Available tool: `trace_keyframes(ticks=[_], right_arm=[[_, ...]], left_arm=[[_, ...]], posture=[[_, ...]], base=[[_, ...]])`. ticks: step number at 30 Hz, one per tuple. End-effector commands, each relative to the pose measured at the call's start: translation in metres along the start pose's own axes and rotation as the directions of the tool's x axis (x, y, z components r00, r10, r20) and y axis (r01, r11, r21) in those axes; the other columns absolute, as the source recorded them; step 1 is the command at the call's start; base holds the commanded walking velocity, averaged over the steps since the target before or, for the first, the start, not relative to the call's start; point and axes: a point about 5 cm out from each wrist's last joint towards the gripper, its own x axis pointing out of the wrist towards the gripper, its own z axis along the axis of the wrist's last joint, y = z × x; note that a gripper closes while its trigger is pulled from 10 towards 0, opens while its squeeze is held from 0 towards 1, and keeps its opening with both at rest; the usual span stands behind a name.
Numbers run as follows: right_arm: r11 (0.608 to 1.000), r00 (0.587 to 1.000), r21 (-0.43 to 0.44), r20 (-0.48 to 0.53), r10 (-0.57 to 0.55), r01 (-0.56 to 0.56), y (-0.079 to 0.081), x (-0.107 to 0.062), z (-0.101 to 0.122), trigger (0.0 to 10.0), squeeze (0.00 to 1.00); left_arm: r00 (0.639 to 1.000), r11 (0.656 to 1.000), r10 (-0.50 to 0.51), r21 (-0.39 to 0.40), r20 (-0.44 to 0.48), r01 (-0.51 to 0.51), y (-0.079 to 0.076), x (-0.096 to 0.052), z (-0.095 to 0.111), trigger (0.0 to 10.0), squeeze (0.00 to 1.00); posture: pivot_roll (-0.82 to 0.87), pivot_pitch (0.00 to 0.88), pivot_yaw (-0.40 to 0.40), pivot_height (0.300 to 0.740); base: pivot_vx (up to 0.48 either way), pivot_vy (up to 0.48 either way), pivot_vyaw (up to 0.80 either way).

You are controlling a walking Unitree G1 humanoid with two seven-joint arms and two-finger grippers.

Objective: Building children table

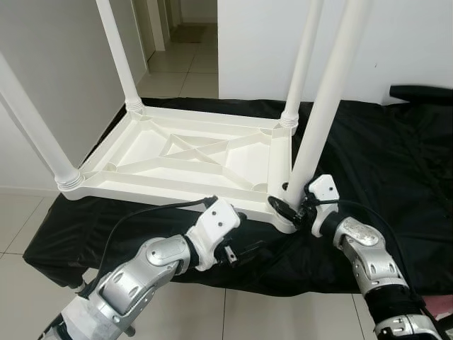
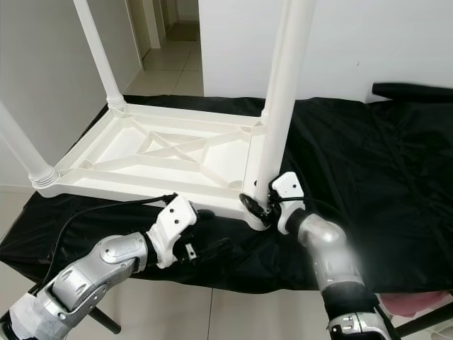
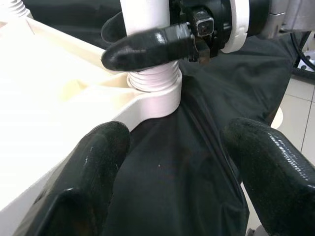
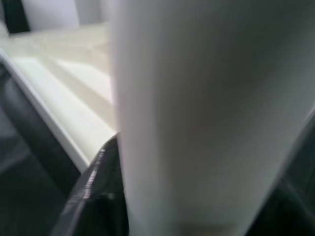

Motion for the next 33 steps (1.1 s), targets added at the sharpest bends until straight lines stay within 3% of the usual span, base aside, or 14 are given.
trace_keyframes(ticks=[1, 6, 15, 17, 20, 21, 22, 25, 27, 30, 33], right_arm=[[0.999, 0.999, 0.017, -0.029, -0.031, 0.031, 0.005, -0.001, -0.008, 10.0, 0.00], [0.984, 0.984, 0.027, -0.031, -0.175, 0.176, 0.009, 0.003, -0.007, 10.0, 0.00], [0.954, 0.957, 0.070, -0.033, -0.290, 0.291, 0.027, 0.005, -0.001, 10.0, 0.00], [0.902, 0.913, 0.142, -0.049, -0.405, 0.408, 0.034, 0.005, 0.001, 10.0, 0.00], [0.871, 0.884, 0.151, -0.063, -0.464, 0.468, 0.037, 0.006, 0.002, 10.0, 0.00], [0.802, 0.822, 0.182, -0.097, -0.561, 0.568, 0.042, 0.006, 0.002, 10.0, 0.00], [0.768, 0.794, 0.203, -0.115, -0.597, 0.607, 0.045, 0.006, 0.001, 10.0, 0.00], [0.704, 0.733, 0.205, -0.145, -0.665, 0.680, 0.053, 0.009, -0.001, 10.0, 0.00], [0.697, 0.726, 0.205, -0.150, -0.672, 0.687, 0.054, 0.009, 0.000, 10.0, 0.00], [0.723, 0.765, 0.255, -0.153, -0.625, 0.642, 0.066, 0.018, 0.002, 10.0, 0.00], [0.724, 0.769, 0.264, -0.160, -0.619, 0.638, 0.068, 0.019, 0.003, 10.0, 0.00]], left_arm=[[1.000, 1.000, -0.014, 0.005, -0.004, 0.014, 0.003, -0.001, -0.003, 10.0, 0.00], [1.000, 1.000, -0.007, -0.010, 0.006, 0.007, 0.005, -0.001, -0.002, 10.0, 0.00], [1.000, 1.000, -0.008, -0.014, 0.009, 0.008, 0.005, -0.001, -0.003, 10.0, 0.00], [1.000, 1.000, -0.007, -0.012, 0.011, 0.007, 0.006, -0.001, -0.002, 10.0, 0.00], [1.000, 1.000, -0.004, -0.014, 0.012, 0.004, 0.006, -0.002, -0.003, 10.0, 0.00], [1.000, 1.000, -0.001, -0.016, 0.013, 0.001, 0.007, -0.002, -0.003, 10.0, 0.00], [1.000, 1.000, 0.001, -0.015, 0.014, 0.000, 0.007, -0.002, -0.003, 10.0, 0.00], [1.000, 1.000, 0.002, -0.009, 0.013, -0.001, 0.007, -0.001, -0.002, 10.0, 0.00], [1.000, 1.000, 0.002, -0.008, 0.013, -0.001, 0.007, -0.001, -0.002, 10.0, 0.00], [1.000, 1.000, 0.008, -0.007, 0.015, -0.008, 0.010, -0.003, -0.001, 10.0, 0.00], [1.000, 1.000, 0.009, -0.007, 0.016, -0.009, 0.010, -0.003, -0.001, 10.0, 0.00]], posture=[[-0.03, 0.011, 0.043, 0.740], [-0.03, 0.018, 0.042, 0.740], [-0.04, 0.014, 0.045, 0.740], [-0.03, 0.009, 0.038, 0.740], [-0.03, 0.006, 0.039, 0.740], [-0.03, 0.000, 0.037, 0.740], [-0.03, 0.000, 0.037, 0.740], [-0.03, 0.000, 0.038, 0.740], [-0.03, 0.000, 0.038, 0.740], [-0.02, 0.000, 0.037, 0.740], [-0.02, 0.000, 0.037, 0.740]], base=[[0.000, 0.000, 0.00], [0.000, 0.000, 0.00], [0.000, 0.000, 0.00], [0.000, 0.000, 0.00], [0.000, 0.000, 0.00], [0.000, 0.000, 0.00], [0.000, 0.000, 0.00], [0.000, 0.000, 0.00], [0.000, 0.000, 0.00], [0.000, 0.000, 0.00], [0.000, 0.000, 0.00]])
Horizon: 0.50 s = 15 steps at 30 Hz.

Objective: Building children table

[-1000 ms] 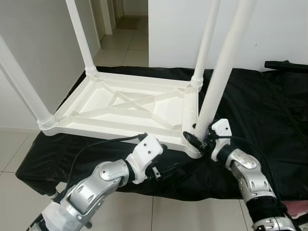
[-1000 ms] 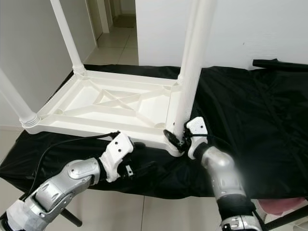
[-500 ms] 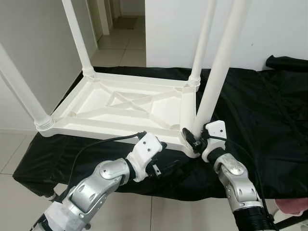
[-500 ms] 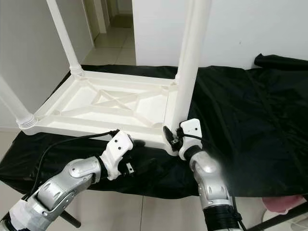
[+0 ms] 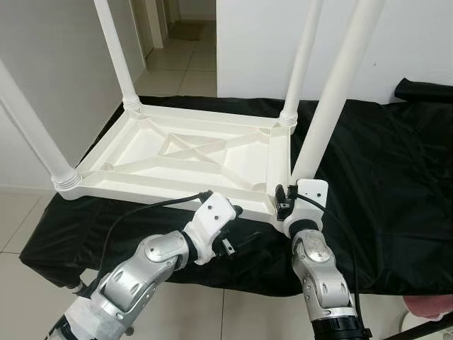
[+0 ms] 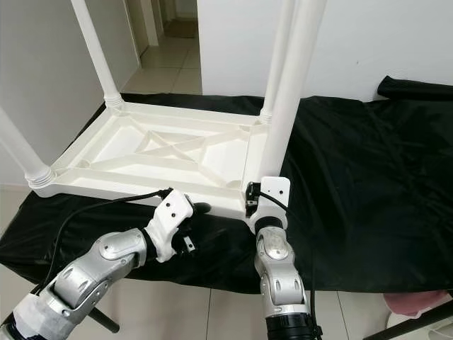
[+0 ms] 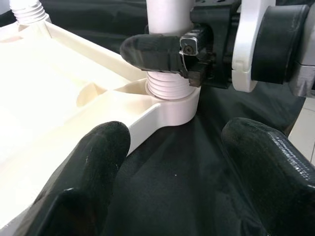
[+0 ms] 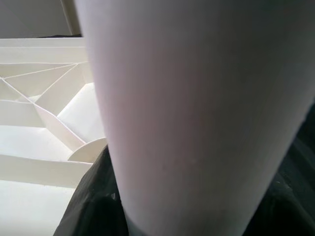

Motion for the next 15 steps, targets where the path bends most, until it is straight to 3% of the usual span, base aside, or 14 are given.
trace_keyframes(ticks=[1, 2, 3, 10, 15], right_arm=[[0.996, 0.997, 0.089, -0.074, 0.007, 0.000, 0.014, -0.007, -0.011, 10.0, 0.00], [0.995, 0.998, 0.100, -0.060, 0.012, -0.006, 0.015, -0.008, -0.009, 10.0, 0.29], [0.993, 0.999, 0.115, -0.042, 0.029, -0.024, 0.015, -0.009, -0.006, 10.0, 1.00], [0.990, 0.996, 0.113, 0.045, 0.077, -0.081, 0.008, -0.005, 0.004, 10.0, 1.00], [0.985, 0.989, 0.097, 0.027, 0.144, -0.146, 0.000, -0.003, 0.000, 10.0, 1.00]], left_arm=[[0.999, 0.999, -0.052, 0.004, -0.008, 0.052, 0.000, -0.002, -0.002, 10.0, 0.00], [0.999, 0.999, -0.050, 0.005, -0.008, 0.051, 0.000, -0.001, -0.002, 10.0, 0.00], [0.999, 0.999, -0.049, 0.006, -0.008, 0.049, 0.000, -0.001, -0.002, 10.0, 0.00], [0.999, 0.999, -0.042, 0.005, 0.001, 0.042, 0.000, 0.001, -0.001, 10.0, 0.00], [0.999, 0.999, -0.040, 0.002, 0.004, 0.040, -0.002, 0.001, -0.002, 10.0, 0.00]], posture=[[-0.02, 0.000, 0.037, 0.740], [-0.02, 0.000, 0.030, 0.740], [-0.02, 0.000, 0.030, 0.740], [-0.01, 0.000, 0.024, 0.740], [-0.01, 0.000, 0.016, 0.740]], base=[[0.000, 0.000, 0.00], [0.000, 0.000, 0.00], [0.000, 0.000, 0.00], [0.000, 0.000, 0.00], [0.000, 0.000, 0.00]])
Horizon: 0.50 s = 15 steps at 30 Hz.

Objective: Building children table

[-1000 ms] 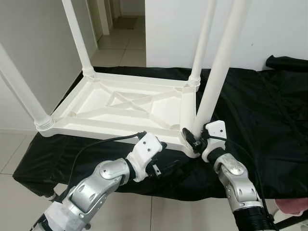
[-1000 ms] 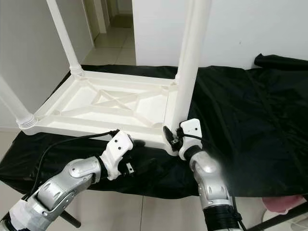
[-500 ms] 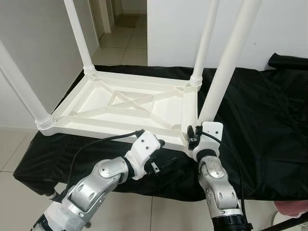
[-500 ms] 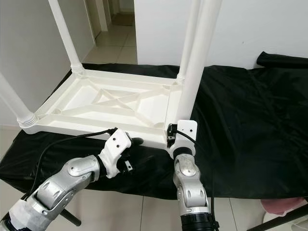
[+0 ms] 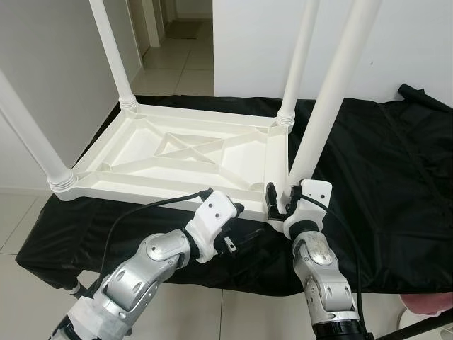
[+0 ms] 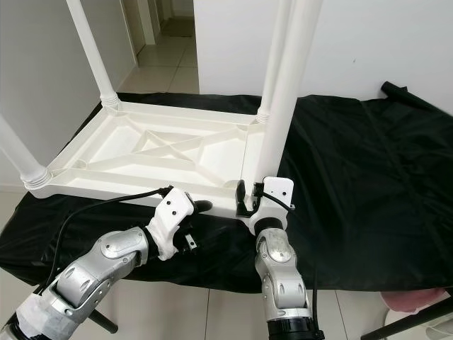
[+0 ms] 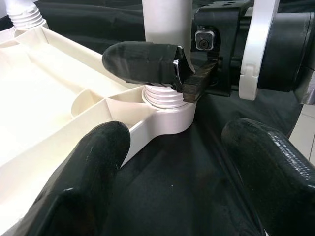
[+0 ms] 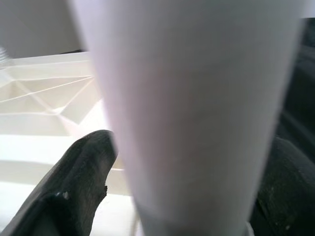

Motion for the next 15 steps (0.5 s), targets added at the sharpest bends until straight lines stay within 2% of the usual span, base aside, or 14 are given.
trace_keyframes(ticks=[1, 3, 4, 8, 10, 15], right_arm=[[0.998, 0.999, 0.031, -0.018, 0.048, -0.048, -0.001, 0.001, -0.003, 10.0, 0.30], [0.997, 0.997, 0.039, -0.015, 0.072, -0.072, -0.001, 0.000, -0.003, 10.0, 0.30], [0.994, 0.995, 0.035, -0.001, 0.101, -0.101, 0.000, -0.002, -0.003, 10.0, 0.00], [0.985, 0.986, 0.027, 0.016, 0.168, -0.168, -0.001, -0.005, -0.004, 10.0, 0.00], [0.985, 0.986, 0.027, 0.016, 0.168, -0.168, -0.001, -0.005, -0.004, 10.0, 0.00], [0.976, 0.975, -0.016, 0.031, 0.220, -0.219, -0.010, -0.004, -0.001, 10.0, 0.00]], left_arm=[[0.999, 0.999, -0.042, 0.006, -0.016, 0.042, -0.001, -0.003, -0.005, 10.0, 0.00], [0.999, 0.999, -0.041, 0.005, -0.018, 0.041, -0.002, -0.003, -0.005, 10.0, 0.00], [0.999, 0.999, -0.041, 0.001, -0.018, 0.041, -0.003, -0.003, -0.006, 10.0, 0.00], [0.999, 0.999, -0.039, -0.007, -0.013, 0.038, -0.004, -0.002, -0.006, 10.0, 0.00], [0.999, 0.999, -0.039, -0.007, -0.013, 0.038, -0.004, -0.002, -0.006, 10.0, 0.00], [1.000, 1.000, -0.030, -0.010, -0.004, 0.030, -0.004, 0.000, -0.005, 10.0, 0.00]], posture=[[-0.01, 0.000, 0.013, 0.740], [-0.01, 0.000, 0.012, 0.740], [-0.01, 0.000, 0.010, 0.740], [-0.01, 0.000, -0.002, 0.740], [-0.01, 0.000, -0.002, 0.740], [-0.01, 0.000, -0.008, 0.740]], base=[[0.000, 0.000, 0.00], [0.000, 0.000, 0.00], [0.000, 0.000, 0.00], [0.000, 0.000, 0.00], [0.000, 0.000, 0.00], [0.000, 0.000, 0.00]])
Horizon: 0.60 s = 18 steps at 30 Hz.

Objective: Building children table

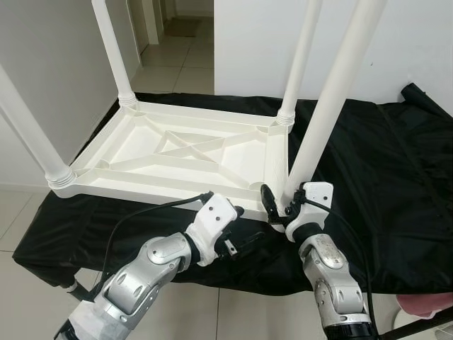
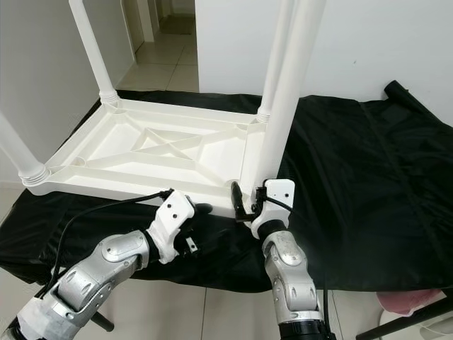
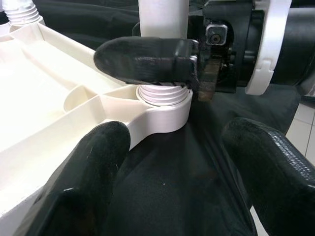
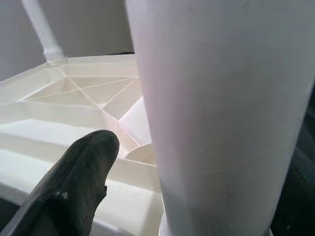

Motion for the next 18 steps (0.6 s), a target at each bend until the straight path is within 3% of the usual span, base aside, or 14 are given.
trace_keyframes(ticks=[1, 8, 10, 11, 12, 13, 14, 17, 18], right_arm=[[1.000, 1.000, 0.002, 0.003, 0.016, -0.016, 0.000, 0.000, -0.001, 10.0, 0.00], [0.983, 0.985, -0.062, -0.029, 0.172, -0.174, -0.021, 0.001, 0.005, 10.0, 0.00], [0.961, 0.970, -0.133, -0.057, 0.236, -0.242, -0.028, 0.002, 0.006, 10.0, 0.00], [0.948, 0.961, -0.161, -0.077, 0.264, -0.274, -0.032, 0.003, 0.006, 6.9, 0.00], [0.948, 0.961, -0.161, -0.077, 0.264, -0.274, -0.032, 0.003, 0.006, 6.9, 0.00], [0.939, 0.955, -0.178, -0.090, 0.281, -0.293, -0.034, 0.005, 0.006, 4.5, 0.00], [0.926, 0.945, -0.196, -0.112, 0.306, -0.323, -0.036, 0.008, 0.005, 3.3, 0.00], [0.916, 0.938, -0.207, -0.126, 0.324, -0.344, -0.038, 0.009, 0.005, 3.3, 0.00], [0.904, 0.930, -0.223, -0.141, 0.339, -0.364, -0.040, 0.011, 0.005, 0.1, 0.00]], left_arm=[[1.000, 1.000, -0.030, 0.006, -0.007, 0.030, 0.000, -0.001, -0.002, 10.0, 0.00], [0.999, 0.999, -0.034, 0.002, 0.001, 0.034, -0.001, 0.002, -0.002, 10.0, 0.00], [0.999, 0.999, -0.038, 0.003, 0.004, 0.038, -0.001, 0.003, -0.001, 10.0, 0.00], [0.999, 0.999, -0.041, 0.004, 0.006, 0.041, -0.002, 0.003, 0.000, 10.0, 0.00], [0.999, 0.999, -0.041, 0.004, 0.006, 0.041, -0.002, 0.003, 0.000, 10.0, 0.00], [0.999, 0.999, -0.043, 0.004, 0.007, 0.043, -0.002, 0.004, 0.000, 10.0, 0.00], [0.999, 0.999, -0.045, 0.004, 0.008, 0.045, -0.002, 0.004, 0.000, 10.0, 0.00], [0.999, 0.999, -0.047, 0.004, 0.009, 0.046, -0.002, 0.004, 0.001, 10.0, 0.00], [0.999, 0.999, -0.047, 0.005, 0.009, 0.047, -0.002, 0.004, 0.001, 10.0, 0.00]], posture=[[-0.01, 0.000, -0.008, 0.740], [-0.02, 0.000, -0.004, 0.740], [-0.03, 0.000, -0.002, 0.740], [-0.03, 0.000, 0.003, 0.740], [-0.03, 0.000, 0.003, 0.740], [-0.03, 0.000, 0.004, 0.740], [-0.03, 0.000, 0.005, 0.740], [-0.03, 0.000, 0.005, 0.740], [-0.02, 0.000, 0.005, 0.740]], base=[[0.000, 0.000, 0.00], [0.000, 0.000, 0.00], [0.000, 0.000, 0.00], [0.000, 0.000, 0.00], [0.000, 0.000, 0.00], [0.000, 0.000, 0.00], [0.000, 0.000, 0.00], [0.000, 0.000, 0.00], [0.000, 0.000, 0.00]])
